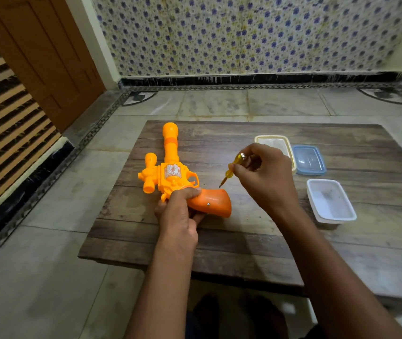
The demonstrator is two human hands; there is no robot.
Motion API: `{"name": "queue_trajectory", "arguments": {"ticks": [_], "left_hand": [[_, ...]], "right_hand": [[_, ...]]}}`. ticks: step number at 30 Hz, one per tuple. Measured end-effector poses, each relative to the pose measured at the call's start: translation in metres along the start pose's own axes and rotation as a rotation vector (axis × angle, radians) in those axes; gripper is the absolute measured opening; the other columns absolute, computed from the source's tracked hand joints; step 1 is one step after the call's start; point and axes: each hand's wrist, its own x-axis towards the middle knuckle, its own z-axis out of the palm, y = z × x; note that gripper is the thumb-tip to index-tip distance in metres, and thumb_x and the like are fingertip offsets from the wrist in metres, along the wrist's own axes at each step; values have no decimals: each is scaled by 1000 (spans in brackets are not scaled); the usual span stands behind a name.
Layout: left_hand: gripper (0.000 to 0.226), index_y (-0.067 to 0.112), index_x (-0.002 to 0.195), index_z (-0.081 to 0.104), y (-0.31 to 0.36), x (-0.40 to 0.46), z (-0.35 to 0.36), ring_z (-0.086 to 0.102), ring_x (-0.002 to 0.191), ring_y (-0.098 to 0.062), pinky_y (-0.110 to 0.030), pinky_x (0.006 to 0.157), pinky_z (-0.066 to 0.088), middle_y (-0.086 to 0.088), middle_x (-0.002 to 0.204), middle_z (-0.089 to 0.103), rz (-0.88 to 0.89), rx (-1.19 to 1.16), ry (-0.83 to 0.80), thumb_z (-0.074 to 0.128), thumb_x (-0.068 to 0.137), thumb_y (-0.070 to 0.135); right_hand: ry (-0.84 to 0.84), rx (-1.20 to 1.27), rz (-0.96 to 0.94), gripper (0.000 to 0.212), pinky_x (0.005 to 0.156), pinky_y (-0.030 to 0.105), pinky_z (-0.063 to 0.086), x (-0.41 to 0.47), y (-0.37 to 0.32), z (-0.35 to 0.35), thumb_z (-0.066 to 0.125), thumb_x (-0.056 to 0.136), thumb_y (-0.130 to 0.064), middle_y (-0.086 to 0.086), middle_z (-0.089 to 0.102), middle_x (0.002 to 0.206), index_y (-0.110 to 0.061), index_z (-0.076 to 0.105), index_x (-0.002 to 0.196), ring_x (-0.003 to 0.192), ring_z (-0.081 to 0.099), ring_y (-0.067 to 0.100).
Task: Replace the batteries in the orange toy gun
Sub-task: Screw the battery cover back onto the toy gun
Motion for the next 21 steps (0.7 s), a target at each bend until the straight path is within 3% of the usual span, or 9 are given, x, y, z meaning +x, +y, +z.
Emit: {"name": "queue_trajectory", "arguments": {"ticks": [7,14,16,19,21], "left_hand": [[56,12,127,64,-6,6,5,66,109,-31,-36,57,56,-14,124,70,25,-3,19,72,75,-6],[52,11,123,63,-6,9,6,64,103,-26,-37,64,53,-11,117,67,29,-48,18,68,76,-12],[50,13,120,63,-6,11,4,66,102,-26,-37,64,55,-11,115,69,39,-44,7,69,77,-13],[49,11,118,66,-8,14,5,70,104,-28,-36,60,58,-13,114,73,42,-27,-14,70,75,-13],[61,8,125,64,-8,11,8,73,106,-32,-38,61,60,-18,119,74,35,-24,-24,75,68,-9]], "right_hand": [[-37,10,-46,16,62,27,44,-3,18,7,82,80,-18,1,60,70,-12,68,76,65,53,10],[-141,19,-72,17,76,44,55,-4,30,26,75,92,-23,9,65,86,-7,69,88,82,65,24],[-120,44,-85,17,75,42,55,-5,29,25,72,94,-20,9,67,84,-5,66,89,83,67,27],[-49,100,-90,23,71,44,58,-8,24,22,65,97,-30,6,71,83,-8,62,92,80,71,22],[-8,177,-74,17,73,43,62,-12,19,20,63,99,-24,3,74,86,-8,62,97,81,75,13]]}}
